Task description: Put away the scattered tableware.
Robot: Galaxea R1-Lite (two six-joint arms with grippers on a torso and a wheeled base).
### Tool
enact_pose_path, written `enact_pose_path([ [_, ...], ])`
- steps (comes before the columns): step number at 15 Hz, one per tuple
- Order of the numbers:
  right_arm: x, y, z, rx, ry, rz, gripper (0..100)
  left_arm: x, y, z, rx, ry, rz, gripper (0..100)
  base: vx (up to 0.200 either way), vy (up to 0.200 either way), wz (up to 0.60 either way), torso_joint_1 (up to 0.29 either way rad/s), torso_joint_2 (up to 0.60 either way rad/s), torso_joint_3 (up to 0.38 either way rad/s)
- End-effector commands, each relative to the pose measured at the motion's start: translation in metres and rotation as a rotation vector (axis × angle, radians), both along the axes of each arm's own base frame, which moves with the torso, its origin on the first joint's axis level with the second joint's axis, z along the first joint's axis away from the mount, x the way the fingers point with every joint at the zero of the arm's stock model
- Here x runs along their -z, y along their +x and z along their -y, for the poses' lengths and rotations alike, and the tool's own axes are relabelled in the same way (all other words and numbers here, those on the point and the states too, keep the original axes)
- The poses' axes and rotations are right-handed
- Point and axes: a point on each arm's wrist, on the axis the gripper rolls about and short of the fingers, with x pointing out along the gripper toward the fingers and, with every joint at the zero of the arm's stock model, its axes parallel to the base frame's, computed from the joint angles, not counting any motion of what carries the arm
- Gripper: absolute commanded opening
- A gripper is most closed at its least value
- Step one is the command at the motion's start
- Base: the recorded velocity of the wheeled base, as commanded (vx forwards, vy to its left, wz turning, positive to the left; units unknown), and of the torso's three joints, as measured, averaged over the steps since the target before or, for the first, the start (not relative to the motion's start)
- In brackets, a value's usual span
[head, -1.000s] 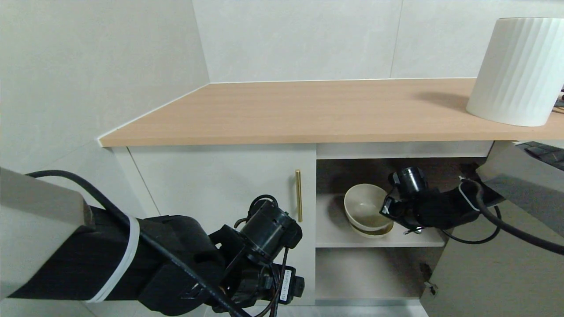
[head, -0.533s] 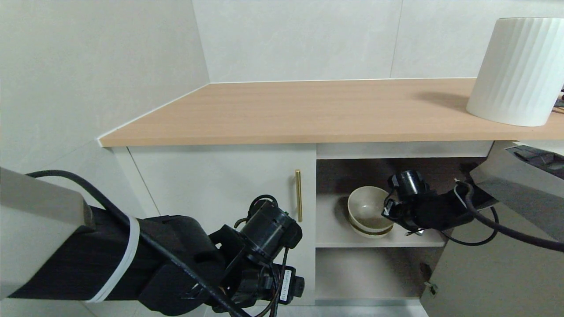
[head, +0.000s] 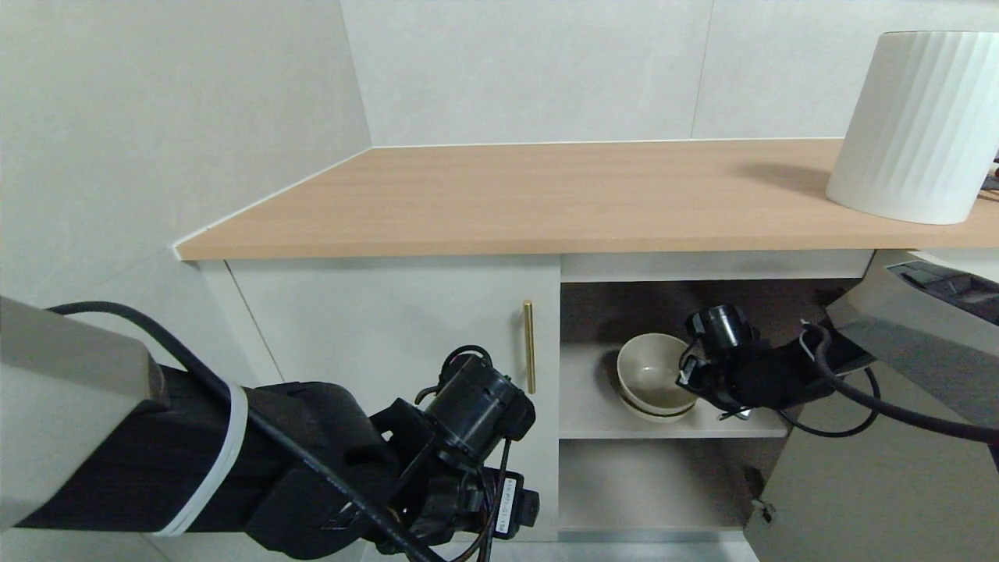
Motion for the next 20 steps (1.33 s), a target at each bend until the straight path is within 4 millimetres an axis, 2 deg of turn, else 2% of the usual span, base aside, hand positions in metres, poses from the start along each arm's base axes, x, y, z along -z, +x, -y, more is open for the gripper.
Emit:
enact_pose_path([
  [1,0.001,0.000,0.000,-0.001,-0.001,-0.002,0,0.000,0.000,0.000,-0.001,0.001,-0.001,100,0.000,0.000,0.00,0.000,0.00,0.000],
  [2,0.001,0.000,0.000,-0.001,-0.001,-0.002,100,0.000,0.000,0.000,-0.001,0.001,-0.001,100,0.000,0.000,0.00,0.000,0.00,0.000],
  [9,-0.001,-0.002,-0.001,-0.005,-0.003,-0.004,100,0.000,0.000,0.000,-0.002,-0.001,0.001,100,0.000,0.000,0.00,0.000,0.00,0.000],
  [11,-0.007,-0.008,-0.002,-0.015,-0.007,-0.008,100,-0.013,0.007,-0.012,-0.047,-0.016,0.040,100,0.000,0.000,0.00,0.000,0.00,0.000],
  [13,-0.024,-0.029,-0.011,-0.089,-0.030,-0.015,100,-0.041,0.010,-0.036,-0.094,-0.057,0.116,100,0.000,0.000,0.00,0.000,0.00,0.000],
  [15,-0.047,-0.050,-0.011,-0.147,-0.065,-0.004,100,-0.057,0.003,-0.052,-0.119,-0.076,0.141,100,0.000,0.000,0.00,0.000,0.00,0.000],
  [16,-0.073,-0.083,-0.010,-0.247,-0.076,-0.014,100,-0.079,-0.010,-0.076,-0.160,-0.100,0.178,100,0.000,0.000,0.00,0.000,0.00,0.000],
  [17,-0.093,-0.105,-0.006,-0.298,-0.073,-0.016,100,-0.092,-0.022,-0.089,-0.174,-0.116,0.201,100,0.000,0.000,0.00,0.000,0.00,0.000],
  [19,-0.121,-0.143,0.003,-0.376,-0.032,-0.028,100,-0.108,-0.047,-0.107,-0.174,-0.150,0.236,100,0.000,0.000,0.00,0.000,0.00,0.000],
  [20,-0.136,-0.161,0.010,-0.399,-0.024,-0.012,100,-0.108,-0.056,-0.114,-0.175,-0.158,0.245,100,0.000,0.000,0.00,0.000,0.00,0.000],
])
